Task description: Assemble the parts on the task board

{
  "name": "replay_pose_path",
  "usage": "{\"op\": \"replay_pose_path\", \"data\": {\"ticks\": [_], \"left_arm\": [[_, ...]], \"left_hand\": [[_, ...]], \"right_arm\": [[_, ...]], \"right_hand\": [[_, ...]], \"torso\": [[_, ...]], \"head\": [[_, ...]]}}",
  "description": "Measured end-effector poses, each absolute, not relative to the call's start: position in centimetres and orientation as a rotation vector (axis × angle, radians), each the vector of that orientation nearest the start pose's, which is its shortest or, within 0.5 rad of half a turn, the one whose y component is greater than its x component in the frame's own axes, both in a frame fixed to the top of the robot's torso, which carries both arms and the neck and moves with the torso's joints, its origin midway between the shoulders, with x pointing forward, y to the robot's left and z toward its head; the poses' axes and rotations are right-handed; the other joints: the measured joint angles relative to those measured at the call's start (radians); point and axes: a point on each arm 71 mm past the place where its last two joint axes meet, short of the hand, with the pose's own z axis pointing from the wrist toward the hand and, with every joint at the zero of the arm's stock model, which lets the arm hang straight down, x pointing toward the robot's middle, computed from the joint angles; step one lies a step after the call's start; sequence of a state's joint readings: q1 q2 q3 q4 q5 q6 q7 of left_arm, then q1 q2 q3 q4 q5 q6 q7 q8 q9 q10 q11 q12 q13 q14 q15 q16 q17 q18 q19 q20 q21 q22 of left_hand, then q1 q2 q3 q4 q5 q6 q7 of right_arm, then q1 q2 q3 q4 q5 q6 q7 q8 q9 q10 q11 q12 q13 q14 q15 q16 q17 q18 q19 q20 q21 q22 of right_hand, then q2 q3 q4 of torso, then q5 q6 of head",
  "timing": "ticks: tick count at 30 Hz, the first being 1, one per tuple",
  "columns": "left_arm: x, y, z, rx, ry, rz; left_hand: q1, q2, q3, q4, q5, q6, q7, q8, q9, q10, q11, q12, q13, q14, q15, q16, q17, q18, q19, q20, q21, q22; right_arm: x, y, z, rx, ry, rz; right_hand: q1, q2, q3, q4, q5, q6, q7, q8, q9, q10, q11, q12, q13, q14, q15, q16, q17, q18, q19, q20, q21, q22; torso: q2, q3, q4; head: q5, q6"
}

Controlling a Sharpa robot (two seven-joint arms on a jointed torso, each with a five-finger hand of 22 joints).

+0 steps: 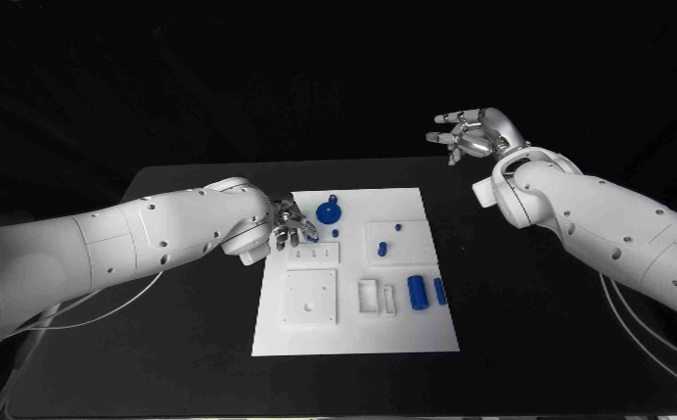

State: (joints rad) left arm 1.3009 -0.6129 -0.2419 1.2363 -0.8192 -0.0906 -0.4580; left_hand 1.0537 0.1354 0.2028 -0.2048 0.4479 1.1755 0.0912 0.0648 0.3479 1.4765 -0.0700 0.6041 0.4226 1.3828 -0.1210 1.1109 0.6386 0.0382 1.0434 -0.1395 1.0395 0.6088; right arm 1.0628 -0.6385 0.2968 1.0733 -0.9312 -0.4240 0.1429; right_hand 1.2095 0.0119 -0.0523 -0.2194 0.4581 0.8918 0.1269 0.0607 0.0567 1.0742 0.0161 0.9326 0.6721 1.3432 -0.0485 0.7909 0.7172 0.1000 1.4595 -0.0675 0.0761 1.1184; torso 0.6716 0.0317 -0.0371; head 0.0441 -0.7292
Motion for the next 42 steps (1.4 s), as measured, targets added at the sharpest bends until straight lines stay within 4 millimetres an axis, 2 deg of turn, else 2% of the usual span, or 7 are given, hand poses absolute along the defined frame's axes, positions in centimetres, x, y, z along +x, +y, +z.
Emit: {"op": "replay_pose_path", "data": {"ticks": [15, 18, 20, 31, 42], "left_arm": [[51.7, 19.5, -26.0, -0.459, 2.245, -0.403], [51.6, 19.5, -26.3, -0.458, 2.248, -0.401], [51.6, 19.4, -26.4, -0.456, 2.249, -0.4], [51.4, 19.4, -26.7, -0.446, 2.249, -0.395], [51.3, 19.2, -27.0, -0.434, 2.25, -0.388]], "left_hand": [[-0.008, -0.003, 0.003, -0.003, -0.002, 0.0, 0.0, -0.002, 0.004, 0.0, 0.0, 0.004, 0.005, 0.0, 0.0, 0.008, 0.005, 0.0, 0.0, 0.0, 0.004, 0.003], [-0.013, -0.003, 0.003, -0.003, -0.004, 0.0, 0.0, -0.002, 0.007, 0.0, 0.0, 0.004, 0.005, 0.0, 0.0, 0.008, 0.005, 0.0, 0.0, 0.0, 0.004, 0.004], [-0.015, -0.003, 0.003, -0.003, -0.004, 0.0, 0.0, -0.004, 0.035, 0.0, 0.0, 0.004, 0.005, 0.0, 0.0, 0.008, 0.005, 0.0, 0.0, 0.0, 0.004, 0.004], [-0.021, -0.006, 0.01, -0.005, -0.004, 0.0, 0.0, 0.0, 0.035, 0.001, 0.001, 0.008, 0.006, 0.001, 0.002, 0.012, 0.005, 0.0, 0.0, 0.0, 0.008, 0.004], [-0.023, -0.003, 0.013, -0.007, -0.008, 0.0, 0.0, 0.0, 0.046, 0.001, 0.001, 0.009, 0.008, 0.004, 0.0, 0.015, 0.007, 0.0, 0.0, 0.0, 0.008, 0.005]], "right_arm": [[57.0, -25.4, -17.2, 0.584, 1.362, 0.901], [57.0, -25.4, -17.3, 0.585, 1.363, 0.902], [57.0, -25.4, -17.3, 0.585, 1.363, 0.902], [57.0, -25.3, -17.3, 0.584, 1.365, 0.904], [57.0, -25.2, -17.3, 0.584, 1.367, 0.906]], "right_hand": [[0.0, 0.0, 0.0, 0.0, 0.0, 0.0, 0.0, 0.0, 0.0, 0.0, 0.0, 0.0, -0.003, 0.0, 0.0, 0.0, -0.003, 0.0, 0.0, 0.0, 0.0, -0.003], [-0.004, 0.004, 0.0, 0.0, 0.0, 0.0, 0.0, 0.0, 0.0, 0.0, 0.0, 0.0, -0.005, 0.0, 0.0, 0.0, -0.004, 0.0, 0.0, 0.0, 0.0, -0.007], [-0.004, 0.004, 0.0, 0.0, 0.0, 0.0, 0.0, 0.0, 0.0, 0.0, 0.0, 0.0, -0.005, 0.0, 0.0, 0.0, -0.004, 0.0, 0.0, 0.0, 0.0, -0.007], [-0.004, 0.004, 0.0, -0.006, 0.0, 0.001, -0.001, 0.0, 0.0, 0.0, 0.0, 0.0, -0.006, 0.0, 0.0, 0.0, -0.005, 0.0, 0.0, 0.0, 0.0, -0.008], [-0.004, 0.004, 0.006, -0.012, 0.0, 0.001, -0.001, 0.0, 0.0, 0.0, 0.0, 0.0, -0.007, 0.0, 0.0, 0.0, -0.005, -0.001, 0.0, 0.0, 0.0, -0.012]], "torso": [[0.0, -0.0001, 0.0012], [0.0, -0.0001, 0.0012], [0.0, -0.0004, 0.0012], [0.0, 0.0, 0.0011], [0.0, 0.0, 0.0008]], "head": [[0.001, -0.007], [0.0, -0.007], [-0.001, -0.007], [-0.008, -0.006], [-0.008, -0.007]]}}
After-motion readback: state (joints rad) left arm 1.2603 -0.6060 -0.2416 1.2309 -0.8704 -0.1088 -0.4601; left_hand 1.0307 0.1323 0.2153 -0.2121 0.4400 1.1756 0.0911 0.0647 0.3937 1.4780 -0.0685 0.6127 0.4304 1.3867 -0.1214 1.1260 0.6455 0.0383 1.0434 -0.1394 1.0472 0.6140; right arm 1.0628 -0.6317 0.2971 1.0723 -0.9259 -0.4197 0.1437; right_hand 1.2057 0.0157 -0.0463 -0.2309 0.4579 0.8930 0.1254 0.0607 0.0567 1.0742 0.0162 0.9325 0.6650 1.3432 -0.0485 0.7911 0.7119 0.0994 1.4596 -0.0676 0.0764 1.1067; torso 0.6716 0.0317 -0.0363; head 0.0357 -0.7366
